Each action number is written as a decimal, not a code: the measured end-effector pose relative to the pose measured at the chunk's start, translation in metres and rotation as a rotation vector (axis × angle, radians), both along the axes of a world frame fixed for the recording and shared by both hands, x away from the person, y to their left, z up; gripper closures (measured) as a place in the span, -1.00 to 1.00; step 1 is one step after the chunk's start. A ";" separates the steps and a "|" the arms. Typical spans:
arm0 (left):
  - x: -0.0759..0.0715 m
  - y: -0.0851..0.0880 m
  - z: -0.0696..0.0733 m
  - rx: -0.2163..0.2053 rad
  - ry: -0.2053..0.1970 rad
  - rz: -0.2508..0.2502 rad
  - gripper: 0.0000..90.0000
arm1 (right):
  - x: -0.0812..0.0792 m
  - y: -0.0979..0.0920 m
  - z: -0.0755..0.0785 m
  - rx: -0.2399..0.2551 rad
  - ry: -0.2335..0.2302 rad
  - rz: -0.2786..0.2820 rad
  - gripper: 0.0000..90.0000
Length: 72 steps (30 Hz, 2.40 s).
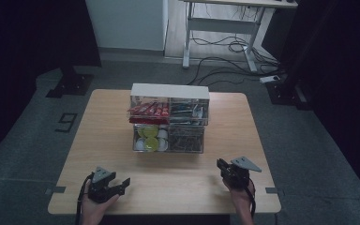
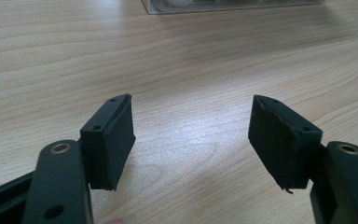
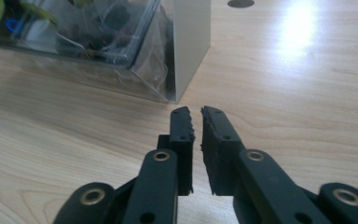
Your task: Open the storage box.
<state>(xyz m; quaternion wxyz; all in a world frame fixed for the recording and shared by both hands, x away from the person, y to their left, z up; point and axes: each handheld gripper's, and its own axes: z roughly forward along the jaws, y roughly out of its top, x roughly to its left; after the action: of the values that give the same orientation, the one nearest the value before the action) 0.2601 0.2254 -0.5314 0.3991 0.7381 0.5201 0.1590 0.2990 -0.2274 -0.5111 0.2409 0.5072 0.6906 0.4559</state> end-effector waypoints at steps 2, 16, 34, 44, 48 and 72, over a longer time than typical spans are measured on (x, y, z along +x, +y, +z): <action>0.000 0.001 0.000 -0.001 0.002 0.001 -0.30 | 0.000 0.000 0.001 0.004 -0.003 0.001 0.89; 0.001 0.005 0.000 -0.007 0.001 0.010 -0.30 | 0.005 0.008 0.017 0.031 -0.030 0.049 0.99; 0.001 0.005 0.000 -0.007 0.001 0.009 -0.29 | 0.013 0.033 0.032 0.030 -0.065 0.106 0.99; 0.001 0.004 -0.001 -0.003 0.008 0.003 -0.29 | 0.018 0.046 0.031 0.028 -0.060 0.135 0.98; 0.001 0.004 -0.002 -0.003 0.011 0.002 -0.29 | 0.020 0.052 0.031 0.027 -0.058 0.147 0.98; 0.002 0.000 -0.006 0.009 0.024 -0.012 -0.29 | 0.039 0.086 0.022 0.037 -0.039 0.205 0.98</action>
<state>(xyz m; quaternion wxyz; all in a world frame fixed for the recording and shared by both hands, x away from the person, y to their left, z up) 0.2623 0.2249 -0.5371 0.3903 0.7448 0.5199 0.1502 0.3381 -0.1418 -0.4891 0.1972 0.4290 0.7256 0.5006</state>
